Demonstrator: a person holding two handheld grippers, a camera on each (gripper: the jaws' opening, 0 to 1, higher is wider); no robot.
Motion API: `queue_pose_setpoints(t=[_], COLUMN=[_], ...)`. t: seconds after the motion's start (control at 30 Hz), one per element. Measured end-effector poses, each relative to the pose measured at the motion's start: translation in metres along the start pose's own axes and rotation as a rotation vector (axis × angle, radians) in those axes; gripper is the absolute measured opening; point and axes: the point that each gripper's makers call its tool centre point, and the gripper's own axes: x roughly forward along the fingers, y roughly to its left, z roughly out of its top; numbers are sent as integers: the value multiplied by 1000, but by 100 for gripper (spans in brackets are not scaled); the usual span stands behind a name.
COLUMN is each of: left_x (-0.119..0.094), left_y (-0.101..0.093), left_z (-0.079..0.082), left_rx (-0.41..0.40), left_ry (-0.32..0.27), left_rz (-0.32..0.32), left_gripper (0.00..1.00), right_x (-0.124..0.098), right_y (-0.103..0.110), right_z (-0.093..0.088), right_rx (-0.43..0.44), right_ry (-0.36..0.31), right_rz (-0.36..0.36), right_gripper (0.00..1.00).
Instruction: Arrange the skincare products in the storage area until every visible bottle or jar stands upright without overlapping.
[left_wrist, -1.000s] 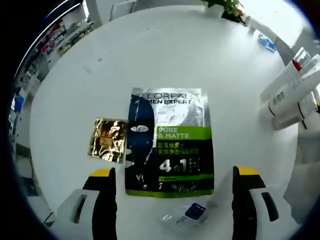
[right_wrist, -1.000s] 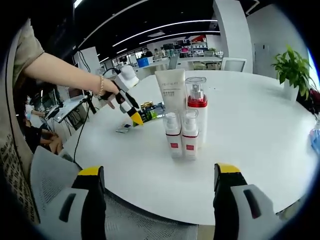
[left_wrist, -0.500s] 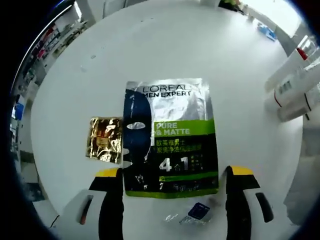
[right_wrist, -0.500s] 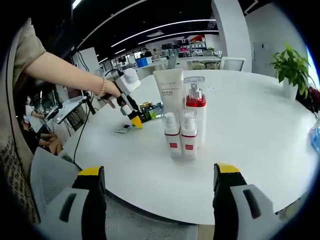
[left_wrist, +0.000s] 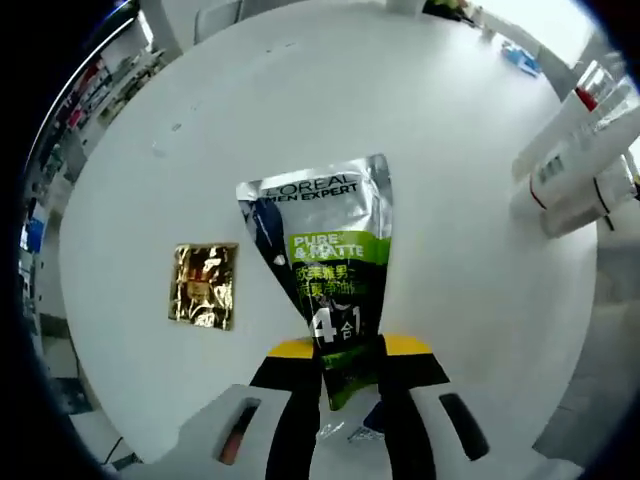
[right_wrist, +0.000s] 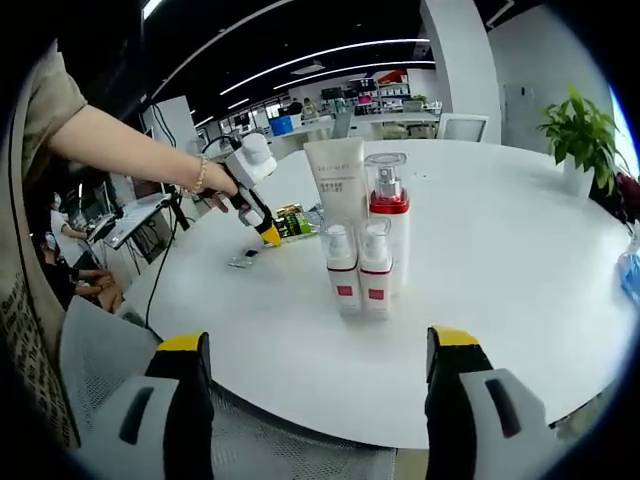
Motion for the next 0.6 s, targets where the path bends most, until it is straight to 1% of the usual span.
queue_pose_setpoints(t=[0.03,0.07,0.1,0.17,0.2,0.3,0.4,0.6], left_x=[0,0,0,-1,-1,-5,-12,-29], left_y=[-1,-2,-6,-4,-3,-8,-12,-28], left_z=[0,0,-2,-1,-2,-10,-15,-14], left_rx=[0,-4,-21,-74,-82,-106,-116,-287], left_ry=[1,-1,1,-18,-32,-38,-58,-181], left_rz=[-2,-7,-22,-2,-1,-18,-19,-99], left_gripper=[13,2,1,1,0,0,0,0], right_x=[0,0,0,0,0,0,0,1], right_y=[0,0,0,0,0,1,3,6], right_z=[0,0,0,0,0,0,0,2], right_rx=[0,0,0,-1,-1,-2,-7,-16], right_ry=[0,0,0,1,1,1,1,-6], right_rz=[0,0,0,0,0,4,13,30], right_gripper=[89,89,89,89,89,89,89,87])
